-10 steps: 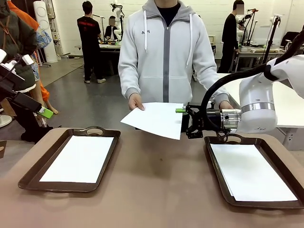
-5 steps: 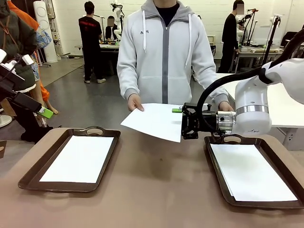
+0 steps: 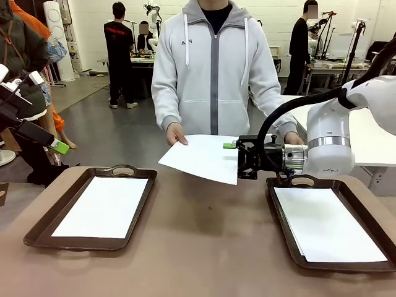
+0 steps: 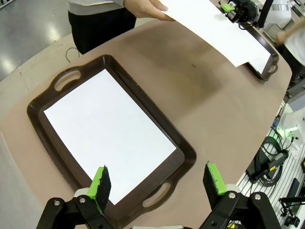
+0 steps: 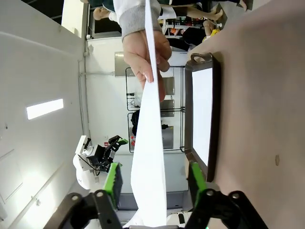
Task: Sort the A4 documents.
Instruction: Receive the A4 Paper, then place the A4 Paper in the designated Handle tray.
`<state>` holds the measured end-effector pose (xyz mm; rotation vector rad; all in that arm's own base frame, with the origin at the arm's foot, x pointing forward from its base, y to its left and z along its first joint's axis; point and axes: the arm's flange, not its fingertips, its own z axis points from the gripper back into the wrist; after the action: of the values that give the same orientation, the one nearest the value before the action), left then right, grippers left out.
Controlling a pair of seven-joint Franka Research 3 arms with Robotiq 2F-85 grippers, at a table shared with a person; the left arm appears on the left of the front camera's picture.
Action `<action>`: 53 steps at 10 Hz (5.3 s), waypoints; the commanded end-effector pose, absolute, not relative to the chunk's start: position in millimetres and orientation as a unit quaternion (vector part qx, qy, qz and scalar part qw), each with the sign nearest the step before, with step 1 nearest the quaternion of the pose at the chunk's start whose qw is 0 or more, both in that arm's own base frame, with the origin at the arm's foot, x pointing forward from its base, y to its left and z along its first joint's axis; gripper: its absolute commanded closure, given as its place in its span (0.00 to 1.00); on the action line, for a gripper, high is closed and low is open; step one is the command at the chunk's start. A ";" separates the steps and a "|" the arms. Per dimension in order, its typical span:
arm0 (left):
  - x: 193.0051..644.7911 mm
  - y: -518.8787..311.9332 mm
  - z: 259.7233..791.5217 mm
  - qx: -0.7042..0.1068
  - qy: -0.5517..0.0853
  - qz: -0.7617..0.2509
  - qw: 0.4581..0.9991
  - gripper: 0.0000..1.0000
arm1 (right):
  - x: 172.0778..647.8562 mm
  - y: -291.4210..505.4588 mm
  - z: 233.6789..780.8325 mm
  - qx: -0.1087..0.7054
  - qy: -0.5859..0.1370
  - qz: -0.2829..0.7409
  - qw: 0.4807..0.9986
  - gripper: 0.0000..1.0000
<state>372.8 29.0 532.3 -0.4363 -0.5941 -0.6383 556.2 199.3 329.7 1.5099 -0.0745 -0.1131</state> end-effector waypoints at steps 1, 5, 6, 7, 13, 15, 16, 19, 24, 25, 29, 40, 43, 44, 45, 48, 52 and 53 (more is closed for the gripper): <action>373.0 29.4 532.4 -0.209 -0.286 -0.307 0.883 0.00 | 555.8 204.4 327.1 0.693 -0.050 -0.065 0.717 0.47; 373.0 29.4 532.4 -0.209 -0.286 -0.307 0.883 0.00 | 555.1 204.1 326.1 0.694 -0.051 -0.075 0.714 0.83; 373.0 29.4 532.4 -0.209 -0.286 -0.307 0.883 0.00 | 554.5 205.3 325.2 0.694 -0.049 -0.076 0.714 0.88; 373.0 29.4 532.4 -0.209 -0.286 -0.307 0.883 0.00 | 554.2 205.0 324.3 0.693 -0.049 -0.077 0.715 1.00; 373.0 29.4 532.4 -0.209 -0.286 -0.307 0.883 0.00 | 554.1 205.2 323.1 0.688 -0.051 -0.077 0.720 1.00; 373.0 29.4 532.4 -0.209 -0.286 -0.307 0.883 0.00 | 554.8 205.3 323.6 0.688 -0.050 -0.075 0.720 1.00; 373.0 29.4 532.4 -0.209 -0.286 -0.307 0.883 0.00 | 554.8 203.7 324.9 0.688 -0.056 -0.079 0.719 1.00; 373.0 29.4 532.4 -0.209 -0.286 -0.307 0.883 0.00 | 556.5 200.2 326.4 0.687 -0.039 -0.068 0.723 1.00; 373.0 29.4 532.4 -0.209 -0.286 -0.307 0.883 0.00 | 556.5 200.2 326.4 0.687 -0.039 -0.068 0.723 1.00; 373.0 29.4 532.4 -0.209 -0.286 -0.307 0.883 0.00 | 556.5 200.2 326.4 0.687 -0.039 -0.068 0.723 1.00; 373.0 29.4 532.4 -0.209 -0.286 -0.307 0.883 0.00 | 556.5 200.2 326.4 0.687 -0.039 -0.068 0.723 1.00; 373.0 29.4 532.4 -0.209 -0.286 -0.307 0.883 0.00 | 505.9 94.3 370.4 0.632 -0.050 -0.014 0.773 0.99; 373.0 29.4 532.4 -0.209 -0.286 -0.307 0.883 0.00 | 517.7 53.4 382.6 0.604 0.011 0.040 0.796 0.99; 373.0 29.4 532.4 -0.209 -0.286 -0.307 0.883 0.00 | 520.7 43.6 383.7 0.601 0.027 0.059 0.796 0.99; 373.0 29.4 532.4 -0.209 -0.286 -0.307 0.883 0.00 | 521.1 36.5 382.3 0.598 0.049 0.053 0.798 0.99; 373.0 29.4 532.4 -0.209 -0.286 -0.307 0.883 0.00 | 523.1 2.6 358.7 0.566 0.078 0.047 0.819 0.99; 373.0 29.4 532.4 -0.209 -0.286 -0.307 0.883 0.00 | 514.5 -47.1 337.0 0.534 0.038 0.023 0.844 0.99; 373.0 29.4 532.4 -0.209 -0.286 -0.307 0.883 0.00 | 512.8 -53.8 328.5 0.472 0.012 0.019 0.881 0.99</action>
<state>372.8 28.9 532.3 -0.4363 -0.5939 -0.6382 518.6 -55.4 336.8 1.1045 0.0677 0.0285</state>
